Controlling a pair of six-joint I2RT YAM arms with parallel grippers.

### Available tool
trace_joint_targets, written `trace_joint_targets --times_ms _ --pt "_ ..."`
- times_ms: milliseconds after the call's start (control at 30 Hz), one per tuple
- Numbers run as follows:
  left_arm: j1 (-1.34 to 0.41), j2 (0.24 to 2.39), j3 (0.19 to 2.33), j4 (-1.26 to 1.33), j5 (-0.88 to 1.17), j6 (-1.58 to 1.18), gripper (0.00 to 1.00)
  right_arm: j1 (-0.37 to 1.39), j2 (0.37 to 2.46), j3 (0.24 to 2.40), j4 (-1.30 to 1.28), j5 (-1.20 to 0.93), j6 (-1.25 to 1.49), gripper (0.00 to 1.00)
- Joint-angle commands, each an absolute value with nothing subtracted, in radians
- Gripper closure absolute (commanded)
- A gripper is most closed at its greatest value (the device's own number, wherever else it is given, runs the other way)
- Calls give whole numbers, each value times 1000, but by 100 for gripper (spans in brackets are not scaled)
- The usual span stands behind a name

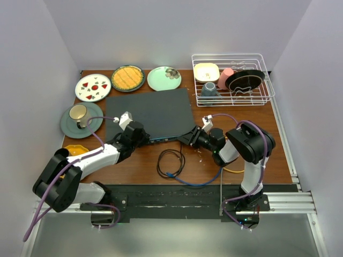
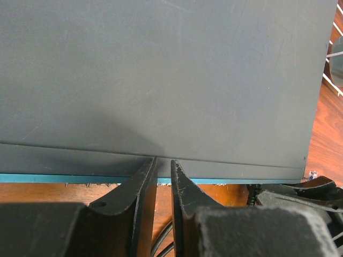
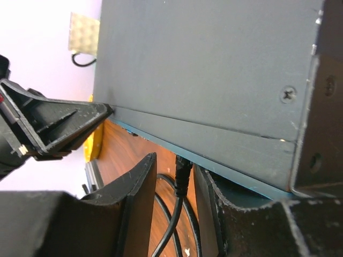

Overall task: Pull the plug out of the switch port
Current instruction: Pull the connector from the switch port.

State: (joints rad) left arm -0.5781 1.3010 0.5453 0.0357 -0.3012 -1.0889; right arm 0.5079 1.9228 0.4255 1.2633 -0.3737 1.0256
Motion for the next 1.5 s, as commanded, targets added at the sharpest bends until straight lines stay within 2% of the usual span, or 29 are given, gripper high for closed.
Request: trace_joint_targets --times_ms 0,833,967,1267,1467 --pt "-577 1312 512 -45 -282 -1071 79 474 1999 430 1379 -356 1106 63" --pt "-575 1315 514 -38 -272 -1074 80 463 2045 391 1497 -328 1181 79" --pt "-577 1315 511 -37 -270 -1074 80 463 2059 390 1514 -327 1198 83" --pt "-577 1313 511 -35 -268 -1075 80 463 2065 376 1526 -328 1190 98" --pt "-577 1315 512 -37 -267 -1077 80 465 2080 359 1552 -331 1193 100"
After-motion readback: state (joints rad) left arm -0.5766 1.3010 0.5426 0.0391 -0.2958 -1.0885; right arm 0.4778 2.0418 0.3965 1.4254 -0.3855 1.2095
